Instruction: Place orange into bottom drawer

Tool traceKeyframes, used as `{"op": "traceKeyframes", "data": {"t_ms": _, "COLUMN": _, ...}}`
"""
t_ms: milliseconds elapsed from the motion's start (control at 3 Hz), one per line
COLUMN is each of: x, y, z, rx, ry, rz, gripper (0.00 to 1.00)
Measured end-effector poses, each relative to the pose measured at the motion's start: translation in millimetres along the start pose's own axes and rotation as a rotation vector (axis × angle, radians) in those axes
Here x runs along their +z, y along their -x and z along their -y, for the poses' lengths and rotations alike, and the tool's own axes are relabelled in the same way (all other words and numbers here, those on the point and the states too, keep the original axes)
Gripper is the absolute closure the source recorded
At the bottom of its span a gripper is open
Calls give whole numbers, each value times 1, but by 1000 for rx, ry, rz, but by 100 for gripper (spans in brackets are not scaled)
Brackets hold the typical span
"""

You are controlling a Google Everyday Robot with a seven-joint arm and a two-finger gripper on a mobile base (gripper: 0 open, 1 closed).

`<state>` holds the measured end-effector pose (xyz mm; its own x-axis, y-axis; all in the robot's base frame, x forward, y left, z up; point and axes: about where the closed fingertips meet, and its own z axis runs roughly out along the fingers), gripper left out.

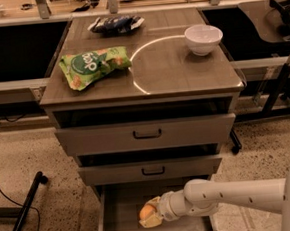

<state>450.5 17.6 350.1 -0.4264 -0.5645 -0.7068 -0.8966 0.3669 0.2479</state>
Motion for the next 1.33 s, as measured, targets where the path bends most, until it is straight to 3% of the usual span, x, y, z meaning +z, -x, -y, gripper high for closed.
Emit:
{"op": "traceKeyframes", "data": {"t_ms": 667, "x": 31, "y": -35, "z": 47, "rx": -35, "ry": -14, "rz": 5, "gripper": 100}}
{"op": "traceKeyframes", "data": {"t_ms": 1000, "x": 51, "y": -55, "z": 72, "rx": -9, "ry": -40, "rz": -17, "gripper": 86}}
{"op": "traceKeyframes", "data": {"t_ms": 1333, "x": 68, "y": -70, "z": 93, "rx": 24, "ry": -62, "rz": -19, "gripper": 63}}
